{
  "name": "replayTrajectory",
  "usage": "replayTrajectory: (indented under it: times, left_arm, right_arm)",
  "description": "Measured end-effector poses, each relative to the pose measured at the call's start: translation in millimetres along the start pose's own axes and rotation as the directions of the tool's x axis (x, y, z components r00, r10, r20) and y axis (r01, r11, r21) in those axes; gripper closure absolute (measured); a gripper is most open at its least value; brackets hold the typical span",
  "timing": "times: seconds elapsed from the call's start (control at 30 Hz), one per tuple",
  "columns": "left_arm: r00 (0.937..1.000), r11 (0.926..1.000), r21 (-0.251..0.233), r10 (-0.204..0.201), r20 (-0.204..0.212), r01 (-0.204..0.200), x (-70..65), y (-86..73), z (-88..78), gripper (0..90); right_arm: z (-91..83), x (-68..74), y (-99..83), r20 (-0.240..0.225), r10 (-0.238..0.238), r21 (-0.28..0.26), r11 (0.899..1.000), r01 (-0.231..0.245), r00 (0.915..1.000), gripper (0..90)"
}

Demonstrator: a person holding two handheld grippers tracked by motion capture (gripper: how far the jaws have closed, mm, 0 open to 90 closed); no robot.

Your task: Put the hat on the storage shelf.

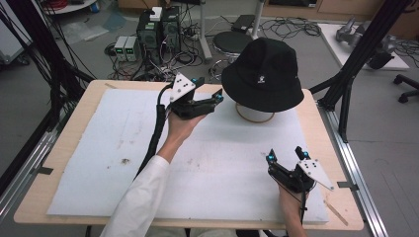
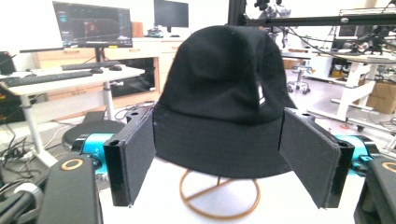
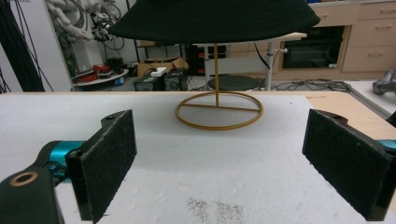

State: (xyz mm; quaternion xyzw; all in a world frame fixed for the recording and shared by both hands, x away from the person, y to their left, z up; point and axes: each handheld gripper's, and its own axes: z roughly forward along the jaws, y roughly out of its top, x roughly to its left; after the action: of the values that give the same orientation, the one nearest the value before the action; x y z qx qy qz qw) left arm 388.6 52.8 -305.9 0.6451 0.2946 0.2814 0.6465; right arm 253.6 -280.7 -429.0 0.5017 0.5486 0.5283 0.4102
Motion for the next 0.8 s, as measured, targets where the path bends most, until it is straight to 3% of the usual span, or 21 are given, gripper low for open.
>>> replayTrajectory:
  times: [0.33, 0.63, 0.8]
  left_arm:
    - [0.9955, 0.999, -0.043, -0.013, -0.094, 0.009, 22.3, -18.4, -50.9, 27.6]
    - [0.9844, 0.9991, -0.038, -0.025, -0.174, 0.019, 39.3, -37.2, -90.2, 27.5]
    - [0.9736, 0.9995, -0.027, -0.022, -0.227, 0.016, 50.6, -47.6, -113.0, 27.5]
  right_arm:
    - [1.8, 2.4, -0.3, -0.007, 0.0, 0.005, 1.0, 0.0, 1.0, 9.0]
    - [2.9, 4.9, -0.3, -0.011, 0.001, 0.019, 1.0, -0.001, 0.9999, 9.0]
    - [2.5, 4.3, -0.6, -0.011, 0.002, 0.019, 1.0, -0.002, 0.9999, 9.0]
